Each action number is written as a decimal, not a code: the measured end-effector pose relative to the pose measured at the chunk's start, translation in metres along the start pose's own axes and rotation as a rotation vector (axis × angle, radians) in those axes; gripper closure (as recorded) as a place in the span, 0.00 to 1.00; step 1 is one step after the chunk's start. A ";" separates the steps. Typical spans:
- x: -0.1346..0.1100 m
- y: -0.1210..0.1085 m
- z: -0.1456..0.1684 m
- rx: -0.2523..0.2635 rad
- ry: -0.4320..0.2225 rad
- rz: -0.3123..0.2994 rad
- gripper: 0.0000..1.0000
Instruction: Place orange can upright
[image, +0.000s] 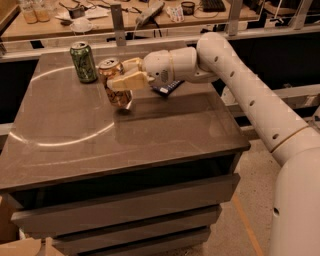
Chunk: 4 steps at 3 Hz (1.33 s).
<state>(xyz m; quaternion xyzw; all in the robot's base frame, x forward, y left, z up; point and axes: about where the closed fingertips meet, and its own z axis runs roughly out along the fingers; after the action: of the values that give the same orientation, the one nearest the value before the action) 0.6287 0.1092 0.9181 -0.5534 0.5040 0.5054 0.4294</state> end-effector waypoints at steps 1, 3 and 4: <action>0.002 -0.002 0.003 -0.008 -0.005 -0.020 0.38; 0.016 0.003 0.006 -0.006 0.009 -0.008 0.00; 0.019 0.009 0.000 0.009 0.022 0.006 0.00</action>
Offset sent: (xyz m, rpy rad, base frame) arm -0.0005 -0.0014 -0.0176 -0.0282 -0.0264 0.0116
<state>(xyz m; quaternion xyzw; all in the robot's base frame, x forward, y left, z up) 0.6191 0.1060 0.8991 -0.5554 0.5126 0.4982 0.4249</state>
